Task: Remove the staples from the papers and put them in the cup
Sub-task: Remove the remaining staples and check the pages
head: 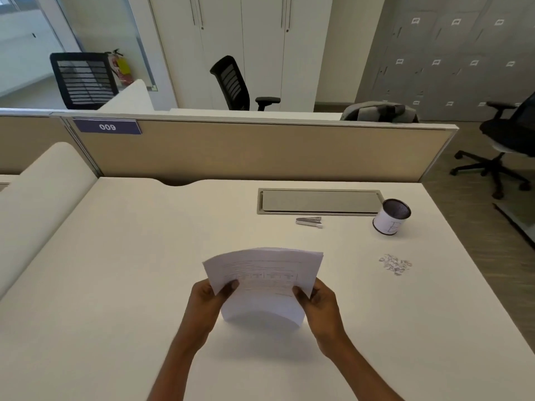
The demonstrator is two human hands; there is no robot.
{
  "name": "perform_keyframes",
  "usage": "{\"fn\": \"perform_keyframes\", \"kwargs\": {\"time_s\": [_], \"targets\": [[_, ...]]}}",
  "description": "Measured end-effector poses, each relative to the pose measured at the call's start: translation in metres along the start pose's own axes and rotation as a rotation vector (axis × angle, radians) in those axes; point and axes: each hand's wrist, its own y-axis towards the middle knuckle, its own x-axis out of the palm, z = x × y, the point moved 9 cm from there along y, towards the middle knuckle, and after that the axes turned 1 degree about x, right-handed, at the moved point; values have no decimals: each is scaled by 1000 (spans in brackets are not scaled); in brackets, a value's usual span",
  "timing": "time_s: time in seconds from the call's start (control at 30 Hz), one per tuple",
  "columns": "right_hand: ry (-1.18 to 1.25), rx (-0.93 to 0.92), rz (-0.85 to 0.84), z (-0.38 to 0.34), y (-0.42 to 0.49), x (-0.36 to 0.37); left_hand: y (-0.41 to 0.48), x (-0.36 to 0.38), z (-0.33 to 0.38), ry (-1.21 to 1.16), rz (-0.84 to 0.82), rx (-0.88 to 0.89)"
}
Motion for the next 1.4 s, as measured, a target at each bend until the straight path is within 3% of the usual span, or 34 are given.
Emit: {"fn": "perform_keyframes", "kwargs": {"time_s": [0.17,0.33,0.53,0.73,1.07,1.4], "targets": [[-122,43,-16,36,4,6,6,-10,-35,45,-24,-43],[-201,126,11,68,6,4,13,-23,-71,305,-84,-102],[-96,242,86,100,19,10,24,-65,-104,241,41,-205],[-56,313,16,106,31,52,28,-108,-114,118,156,-277],[-87,421,1,127,40,96,40,-153,-136,188,228,-406],[14,583,104,151,17,91,7,-159,-122,247,452,-433]]}}
